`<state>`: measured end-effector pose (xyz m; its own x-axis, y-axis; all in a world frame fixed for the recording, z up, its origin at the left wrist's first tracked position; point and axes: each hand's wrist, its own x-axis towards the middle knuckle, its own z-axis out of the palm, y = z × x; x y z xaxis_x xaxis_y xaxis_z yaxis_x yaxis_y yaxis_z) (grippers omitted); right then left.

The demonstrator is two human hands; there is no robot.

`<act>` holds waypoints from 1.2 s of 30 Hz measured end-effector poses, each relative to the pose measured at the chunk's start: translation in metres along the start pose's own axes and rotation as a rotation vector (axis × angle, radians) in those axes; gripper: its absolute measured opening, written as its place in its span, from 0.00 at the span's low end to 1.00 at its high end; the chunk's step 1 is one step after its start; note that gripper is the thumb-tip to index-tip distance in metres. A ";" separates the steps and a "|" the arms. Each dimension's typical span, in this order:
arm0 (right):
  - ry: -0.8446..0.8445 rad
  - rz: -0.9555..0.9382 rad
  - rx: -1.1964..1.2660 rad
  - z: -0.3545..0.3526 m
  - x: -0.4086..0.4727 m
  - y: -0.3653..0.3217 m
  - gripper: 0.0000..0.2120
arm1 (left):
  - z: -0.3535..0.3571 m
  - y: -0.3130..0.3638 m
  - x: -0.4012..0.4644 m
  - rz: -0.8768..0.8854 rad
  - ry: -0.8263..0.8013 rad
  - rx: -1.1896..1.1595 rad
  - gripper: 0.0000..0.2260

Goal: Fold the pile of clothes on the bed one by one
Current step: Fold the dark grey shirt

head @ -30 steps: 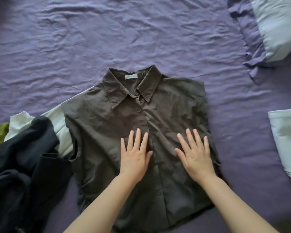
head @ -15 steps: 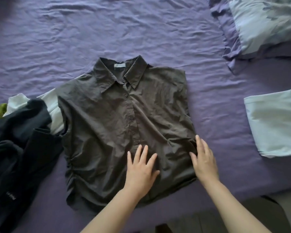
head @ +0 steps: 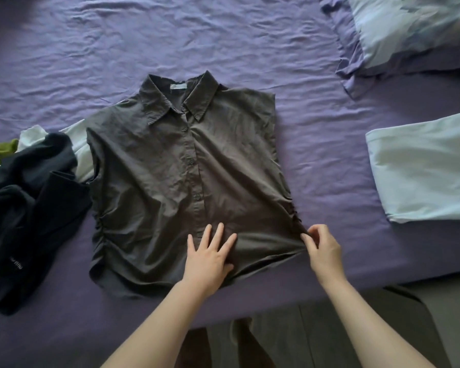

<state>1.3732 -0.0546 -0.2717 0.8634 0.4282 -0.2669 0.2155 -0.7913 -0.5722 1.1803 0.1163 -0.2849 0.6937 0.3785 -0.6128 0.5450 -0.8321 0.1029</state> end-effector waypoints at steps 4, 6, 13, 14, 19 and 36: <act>0.045 -0.533 -0.342 0.006 -0.016 -0.017 0.17 | 0.005 0.007 -0.015 0.095 -0.024 0.045 0.27; -0.322 -0.736 -0.479 0.014 -0.027 -0.024 0.23 | 0.009 0.011 -0.023 0.184 -0.047 0.058 0.23; -0.521 -0.721 -0.601 0.019 -0.050 -0.038 0.18 | 0.005 0.006 -0.042 0.322 -0.120 -0.004 0.15; -0.555 -0.719 -0.574 0.024 -0.054 -0.040 0.21 | 0.006 0.003 -0.044 0.331 -0.118 -0.020 0.15; -0.709 -0.655 -0.579 0.043 -0.059 -0.046 0.18 | 0.014 -0.016 -0.054 0.232 -0.002 -0.167 0.23; -0.571 -0.726 -0.366 0.121 -0.095 -0.155 0.27 | 0.035 -0.116 -0.084 -0.094 0.125 -0.060 0.20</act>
<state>1.2028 0.0804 -0.2510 0.1377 0.9320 -0.3353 0.8152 -0.2989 -0.4961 1.0419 0.1672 -0.2729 0.6896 0.5038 -0.5203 0.6346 -0.7665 0.0988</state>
